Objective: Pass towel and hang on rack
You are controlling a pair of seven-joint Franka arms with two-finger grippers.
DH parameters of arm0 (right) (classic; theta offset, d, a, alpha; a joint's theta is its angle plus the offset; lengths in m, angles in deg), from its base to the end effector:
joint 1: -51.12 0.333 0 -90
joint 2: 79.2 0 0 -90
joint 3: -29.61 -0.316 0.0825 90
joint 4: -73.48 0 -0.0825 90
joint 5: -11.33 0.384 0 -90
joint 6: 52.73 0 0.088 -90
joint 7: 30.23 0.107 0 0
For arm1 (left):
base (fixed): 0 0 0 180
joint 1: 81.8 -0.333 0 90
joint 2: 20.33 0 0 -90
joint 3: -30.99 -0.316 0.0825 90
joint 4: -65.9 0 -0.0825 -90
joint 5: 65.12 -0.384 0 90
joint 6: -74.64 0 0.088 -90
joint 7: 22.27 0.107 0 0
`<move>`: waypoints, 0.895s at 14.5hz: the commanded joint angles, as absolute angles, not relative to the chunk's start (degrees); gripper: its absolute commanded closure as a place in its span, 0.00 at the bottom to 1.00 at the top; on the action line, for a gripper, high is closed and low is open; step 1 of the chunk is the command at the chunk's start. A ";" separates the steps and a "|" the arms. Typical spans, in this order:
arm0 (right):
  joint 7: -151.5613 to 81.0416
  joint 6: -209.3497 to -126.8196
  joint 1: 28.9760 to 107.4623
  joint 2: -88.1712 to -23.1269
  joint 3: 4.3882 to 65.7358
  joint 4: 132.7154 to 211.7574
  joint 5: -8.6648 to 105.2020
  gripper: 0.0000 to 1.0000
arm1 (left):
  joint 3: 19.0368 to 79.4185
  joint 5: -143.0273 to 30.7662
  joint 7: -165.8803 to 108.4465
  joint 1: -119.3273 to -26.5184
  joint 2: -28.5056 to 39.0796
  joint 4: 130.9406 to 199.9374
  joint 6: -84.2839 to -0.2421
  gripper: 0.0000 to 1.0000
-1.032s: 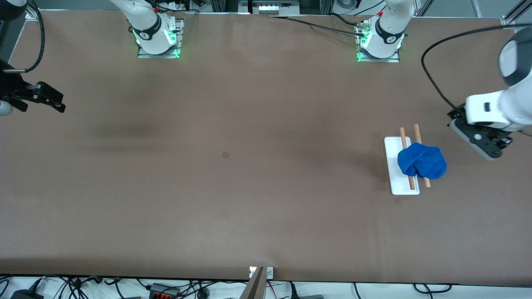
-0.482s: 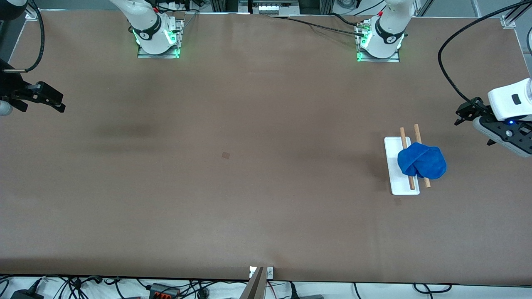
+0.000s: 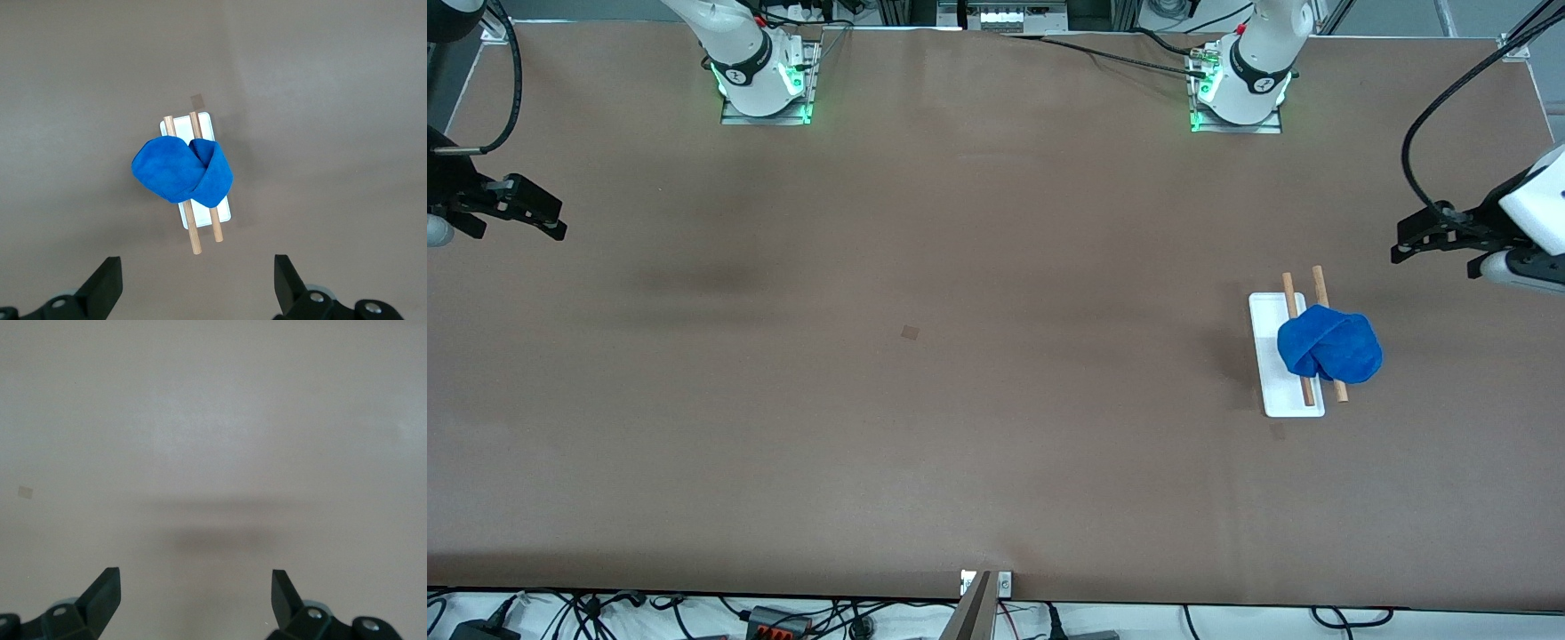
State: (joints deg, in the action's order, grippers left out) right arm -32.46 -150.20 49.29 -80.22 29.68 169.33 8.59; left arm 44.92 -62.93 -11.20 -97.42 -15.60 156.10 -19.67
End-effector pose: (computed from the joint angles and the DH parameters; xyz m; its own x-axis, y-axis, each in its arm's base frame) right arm 0.5588 -0.0231 0.5976 0.9990 0.0120 0.0440 0.0098 -0.9987 0.0494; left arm 0.5839 0.0188 0.5839 0.9872 -0.1592 0.0028 -0.1591 -0.9855 0.0585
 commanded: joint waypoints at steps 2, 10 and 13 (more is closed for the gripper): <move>-31.81 -148.53 49.54 -80.43 29.79 168.57 9.40 0.00 | 37.26 -61.78 -12.51 -89.38 -17.26 156.34 -18.00 0.00; -31.90 -148.53 49.45 -80.43 29.88 168.49 10.02 0.00 | 36.09 -62.05 -16.81 -88.21 -19.28 156.87 -14.85 0.00; -31.99 -148.35 49.54 -80.61 29.79 168.49 9.93 0.00 | 36.09 -62.05 -17.61 -88.13 -19.45 156.69 -13.35 0.00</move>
